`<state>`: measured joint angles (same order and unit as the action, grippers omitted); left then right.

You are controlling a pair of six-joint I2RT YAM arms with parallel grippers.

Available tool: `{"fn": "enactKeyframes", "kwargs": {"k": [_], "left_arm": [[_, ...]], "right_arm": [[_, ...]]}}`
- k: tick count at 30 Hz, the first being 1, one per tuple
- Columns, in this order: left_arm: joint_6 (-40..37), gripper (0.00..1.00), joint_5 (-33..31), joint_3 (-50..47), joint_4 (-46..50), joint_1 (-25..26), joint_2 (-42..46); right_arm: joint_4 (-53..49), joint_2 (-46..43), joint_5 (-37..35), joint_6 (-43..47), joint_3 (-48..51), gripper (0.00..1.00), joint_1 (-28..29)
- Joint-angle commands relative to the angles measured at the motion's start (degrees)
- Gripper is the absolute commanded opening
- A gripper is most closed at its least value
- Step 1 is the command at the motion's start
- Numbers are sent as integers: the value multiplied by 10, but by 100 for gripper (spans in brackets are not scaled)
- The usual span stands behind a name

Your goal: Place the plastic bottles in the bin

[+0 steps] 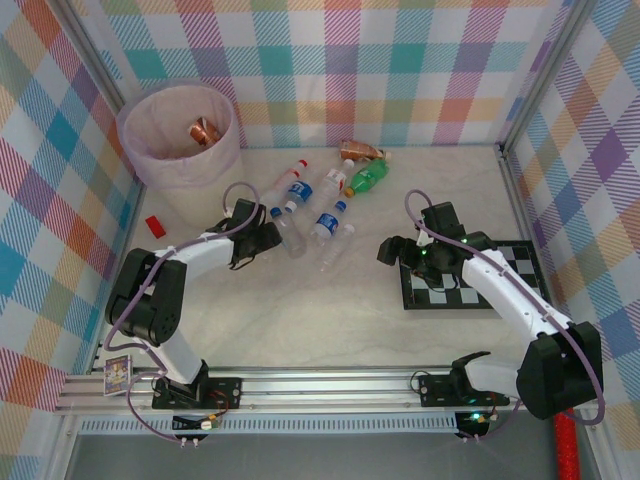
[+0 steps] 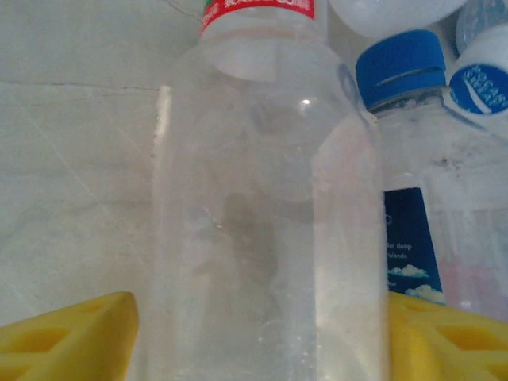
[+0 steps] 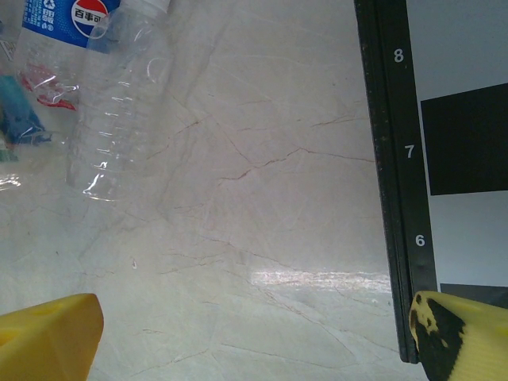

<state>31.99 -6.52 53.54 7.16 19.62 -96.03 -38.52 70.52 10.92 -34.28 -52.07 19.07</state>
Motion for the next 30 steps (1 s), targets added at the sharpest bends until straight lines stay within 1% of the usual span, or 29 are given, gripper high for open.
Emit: {"fn": "enactKeyframes", "kwargs": {"k": [1,4,7,15,16,18,19,22,25,27,30], "left_arm": [[1,66,-1,-8,-6,8,15],[0,60,-6,-11,1,10,26],[-6,57,-13,-11,12,15,42],[-32,54,-35,-6,55,24,88],[-38,52,-37,-4,63,26,95],[-53,50,-41,3,80,31,112],[-62,48,-42,9,99,35,122],[-101,46,-35,37,150,43,152],[-143,41,-24,79,212,44,184],[-167,37,-11,108,246,45,203],[-201,35,10,150,294,45,224]], "right_arm": [[10,1,0,-1,1,99,-4],[7,-2,-2,-1,3,99,-4],[7,-6,-4,0,4,99,-4],[12,-2,2,-2,4,99,-4],[12,-2,2,-3,3,99,-4],[13,-2,3,-2,1,99,-4],[13,-3,3,-2,1,99,-4],[13,-3,2,-2,0,99,-4],[12,-3,2,-2,0,99,-4],[7,-6,3,-3,-3,99,-4],[-1,-18,-9,-3,-7,99,-4]]}}
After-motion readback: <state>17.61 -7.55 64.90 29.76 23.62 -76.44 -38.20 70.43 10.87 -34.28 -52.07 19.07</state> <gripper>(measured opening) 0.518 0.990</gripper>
